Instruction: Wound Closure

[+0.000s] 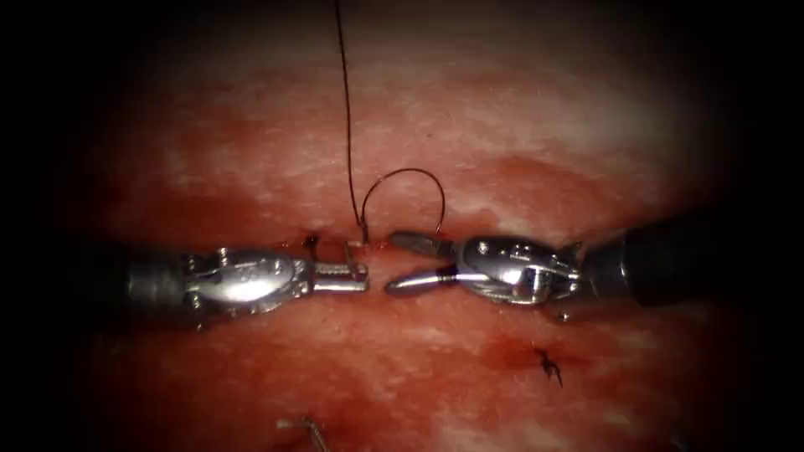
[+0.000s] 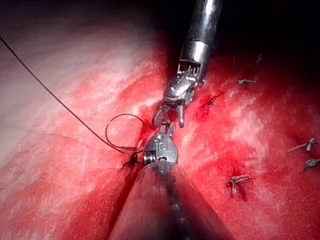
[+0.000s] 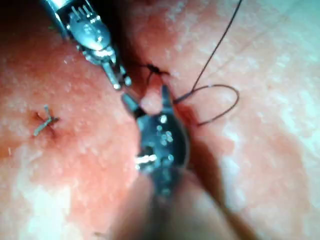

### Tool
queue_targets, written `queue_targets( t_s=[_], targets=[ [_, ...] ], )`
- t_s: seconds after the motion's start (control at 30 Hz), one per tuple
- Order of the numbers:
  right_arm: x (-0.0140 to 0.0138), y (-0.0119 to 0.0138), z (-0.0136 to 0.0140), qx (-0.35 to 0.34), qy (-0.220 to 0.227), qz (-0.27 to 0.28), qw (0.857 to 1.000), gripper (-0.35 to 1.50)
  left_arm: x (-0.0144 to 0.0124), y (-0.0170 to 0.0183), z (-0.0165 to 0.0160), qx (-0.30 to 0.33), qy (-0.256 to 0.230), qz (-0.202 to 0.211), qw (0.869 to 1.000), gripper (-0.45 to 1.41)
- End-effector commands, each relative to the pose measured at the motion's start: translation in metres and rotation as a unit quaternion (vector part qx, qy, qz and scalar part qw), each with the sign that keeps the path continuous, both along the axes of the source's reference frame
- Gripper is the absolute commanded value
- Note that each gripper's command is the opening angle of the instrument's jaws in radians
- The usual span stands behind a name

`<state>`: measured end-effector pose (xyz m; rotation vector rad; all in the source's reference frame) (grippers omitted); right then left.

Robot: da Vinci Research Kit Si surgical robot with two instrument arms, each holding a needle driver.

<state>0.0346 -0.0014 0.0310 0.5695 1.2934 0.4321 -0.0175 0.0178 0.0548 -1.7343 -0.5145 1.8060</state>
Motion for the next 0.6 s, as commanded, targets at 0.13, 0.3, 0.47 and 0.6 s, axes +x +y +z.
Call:
queue_targets(
  t_s=[0.13,0.3,0.47,0.6],
  targets=[
    [0.0011,-0.0020,0.0019,-0.007,-0.001,-0.008,1.000,1.22,-0.0002,0.0004,0.0006,0.005,0.006,0.003,1.000,-0.45],
    [0.0027,-0.0022,0.0046,-0.019,-0.018,-0.015,1.000,1.22,-0.0003,-0.0003,0.0006,0.007,0.018,0.020,1.000,-0.45],
    [0.0042,-0.0018,0.0068,-0.028,-0.037,0.004,0.999,1.22,-0.0005,-0.0008,0.0001,0.010,0.019,0.027,0.999,-0.45],
    [0.0035,-0.0007,0.0072,-0.038,-0.050,0.019,0.998,1.22,-0.0004,-0.0017,-0.0009,0.017,0.022,0.038,0.999,-0.45]
  ],
)
